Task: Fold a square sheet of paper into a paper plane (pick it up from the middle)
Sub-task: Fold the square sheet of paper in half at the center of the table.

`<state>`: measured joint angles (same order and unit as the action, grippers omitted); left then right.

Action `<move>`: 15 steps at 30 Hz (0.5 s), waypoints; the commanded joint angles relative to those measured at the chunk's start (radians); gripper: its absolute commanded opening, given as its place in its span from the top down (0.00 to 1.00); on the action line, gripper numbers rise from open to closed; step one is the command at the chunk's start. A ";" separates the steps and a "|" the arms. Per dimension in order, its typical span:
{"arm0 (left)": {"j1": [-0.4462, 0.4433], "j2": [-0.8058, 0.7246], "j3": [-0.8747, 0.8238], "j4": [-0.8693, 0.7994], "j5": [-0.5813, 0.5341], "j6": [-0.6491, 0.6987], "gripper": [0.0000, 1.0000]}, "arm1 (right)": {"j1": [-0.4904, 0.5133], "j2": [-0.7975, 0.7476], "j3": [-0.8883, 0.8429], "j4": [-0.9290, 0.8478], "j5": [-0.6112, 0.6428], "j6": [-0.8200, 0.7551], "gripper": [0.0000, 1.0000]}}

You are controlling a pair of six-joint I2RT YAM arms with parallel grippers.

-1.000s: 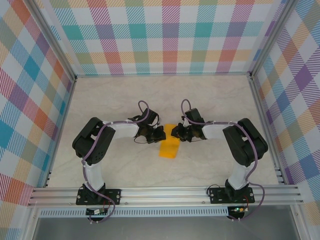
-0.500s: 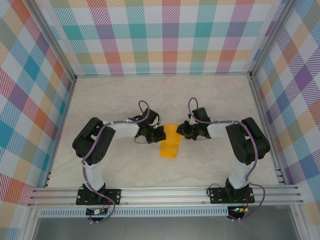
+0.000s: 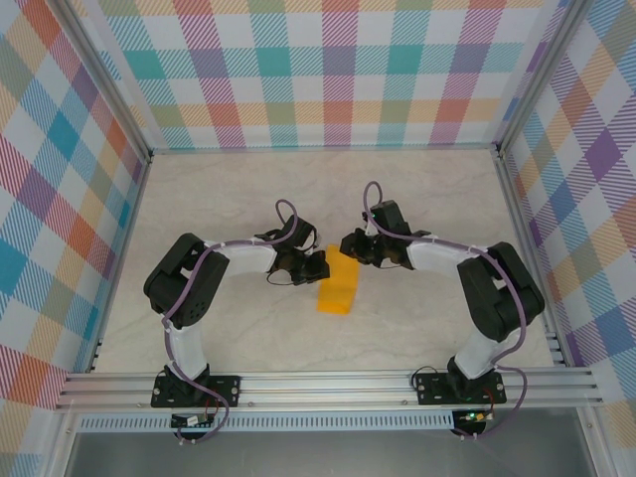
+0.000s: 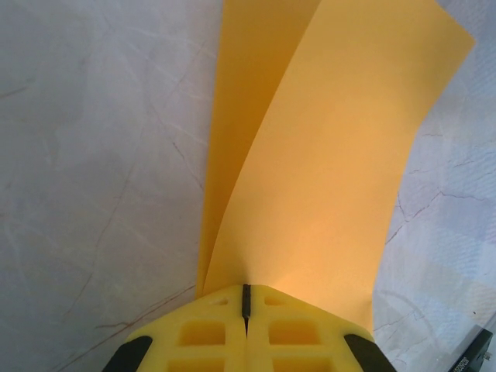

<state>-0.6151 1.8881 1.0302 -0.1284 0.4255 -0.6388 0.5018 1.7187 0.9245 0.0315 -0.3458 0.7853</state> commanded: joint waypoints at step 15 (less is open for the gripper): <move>0.005 0.065 -0.074 -0.215 -0.162 -0.010 1.00 | -0.098 0.193 0.109 -0.145 0.026 -0.105 0.79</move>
<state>-0.6151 1.8877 1.0294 -0.1284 0.4255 -0.6430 0.4393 1.8931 1.0252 -0.0883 -0.3595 0.7273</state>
